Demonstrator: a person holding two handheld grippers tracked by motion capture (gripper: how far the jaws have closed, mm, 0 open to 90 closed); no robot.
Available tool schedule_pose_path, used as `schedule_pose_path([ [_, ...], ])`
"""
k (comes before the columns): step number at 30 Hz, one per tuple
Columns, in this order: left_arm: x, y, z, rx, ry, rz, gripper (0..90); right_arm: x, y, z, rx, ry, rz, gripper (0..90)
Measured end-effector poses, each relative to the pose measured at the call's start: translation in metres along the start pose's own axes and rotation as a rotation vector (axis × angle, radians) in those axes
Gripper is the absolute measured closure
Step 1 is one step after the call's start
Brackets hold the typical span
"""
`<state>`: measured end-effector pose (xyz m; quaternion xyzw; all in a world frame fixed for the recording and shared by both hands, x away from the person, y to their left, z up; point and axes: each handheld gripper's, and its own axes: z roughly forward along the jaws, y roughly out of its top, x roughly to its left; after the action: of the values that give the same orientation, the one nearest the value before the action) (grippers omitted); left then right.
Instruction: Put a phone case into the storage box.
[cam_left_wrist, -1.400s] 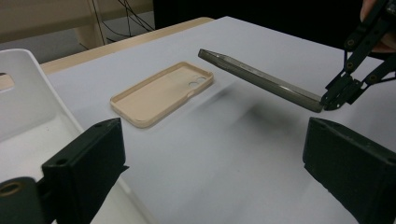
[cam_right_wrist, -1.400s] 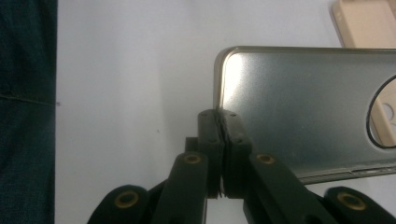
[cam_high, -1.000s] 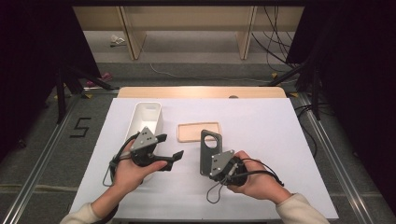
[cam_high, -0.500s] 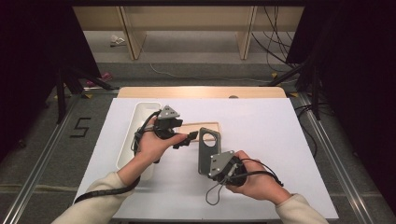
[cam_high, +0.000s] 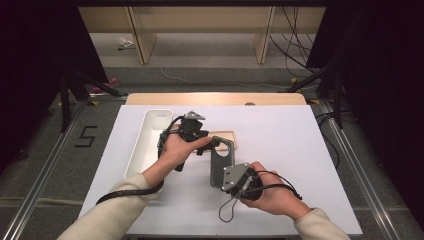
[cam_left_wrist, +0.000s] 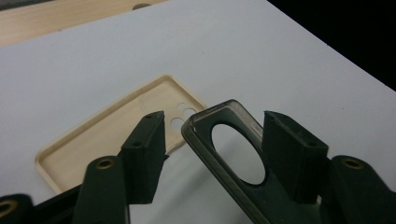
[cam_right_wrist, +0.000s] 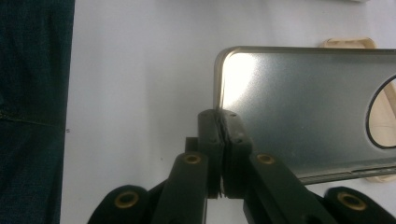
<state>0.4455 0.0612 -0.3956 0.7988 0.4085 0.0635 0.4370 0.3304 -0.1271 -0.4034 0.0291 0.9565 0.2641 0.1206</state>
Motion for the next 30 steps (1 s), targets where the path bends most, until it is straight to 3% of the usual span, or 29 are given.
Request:
schedule_pose_path([
  [6,0.003,-0.001,0.008,0.05,0.002,-0.065,48.1,0.0,0.001,-0.001,-0.002,-0.018,-0.01,88.7],
  [16,0.009,-0.005,0.013,0.057,-0.033,-0.146,62.6,0.001,0.001,-0.001,0.002,-0.018,-0.017,88.7],
  [22,0.005,-0.004,0.009,-0.013,-0.081,-0.218,70.7,0.002,0.001,0.003,0.022,-0.024,-0.043,88.7],
  [27,-0.005,0.001,0.002,-0.074,-0.106,-0.219,76.5,0.003,0.002,0.006,0.035,-0.042,-0.053,88.9],
  [30,-0.012,0.003,-0.002,-0.117,-0.142,-0.232,80.1,0.003,0.001,0.009,0.049,-0.052,-0.056,88.8],
])
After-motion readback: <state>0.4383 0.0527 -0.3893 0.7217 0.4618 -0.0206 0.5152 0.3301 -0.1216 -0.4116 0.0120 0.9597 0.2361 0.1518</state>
